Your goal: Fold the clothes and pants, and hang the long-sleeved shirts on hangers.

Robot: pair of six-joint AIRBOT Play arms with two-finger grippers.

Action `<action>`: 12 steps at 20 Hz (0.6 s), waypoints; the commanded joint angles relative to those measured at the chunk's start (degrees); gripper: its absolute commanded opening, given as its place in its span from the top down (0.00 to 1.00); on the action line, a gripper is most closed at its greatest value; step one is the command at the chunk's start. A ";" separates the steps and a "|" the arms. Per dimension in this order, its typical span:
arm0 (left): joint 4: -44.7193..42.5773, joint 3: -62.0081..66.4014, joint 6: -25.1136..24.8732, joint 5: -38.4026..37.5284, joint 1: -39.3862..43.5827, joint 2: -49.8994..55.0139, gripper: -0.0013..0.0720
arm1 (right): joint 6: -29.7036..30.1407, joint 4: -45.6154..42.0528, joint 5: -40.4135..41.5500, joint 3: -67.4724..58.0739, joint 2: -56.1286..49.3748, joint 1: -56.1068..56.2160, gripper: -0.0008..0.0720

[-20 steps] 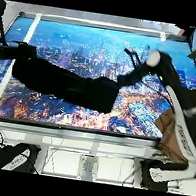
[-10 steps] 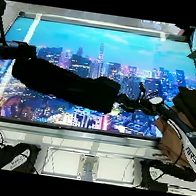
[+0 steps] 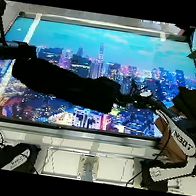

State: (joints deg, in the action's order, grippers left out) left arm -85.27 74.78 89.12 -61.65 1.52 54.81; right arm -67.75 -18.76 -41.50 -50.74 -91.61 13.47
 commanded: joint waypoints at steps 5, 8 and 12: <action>-0.02 -0.02 -0.02 -2.51 -0.07 -0.02 0.97 | -0.92 -7.82 -11.56 -5.05 3.26 -0.46 0.98; 0.98 -0.02 -0.02 -3.19 -0.04 -0.02 0.97 | -4.31 -17.94 -21.29 -5.05 10.86 -5.38 0.98; 6.49 -0.04 -0.02 -3.39 2.62 0.00 0.96 | -7.58 -30.49 -33.83 -5.05 23.65 -14.95 0.98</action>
State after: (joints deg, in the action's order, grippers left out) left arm -82.02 74.76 89.12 -64.60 2.44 54.81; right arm -72.79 -39.00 -64.93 -55.57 -75.92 4.43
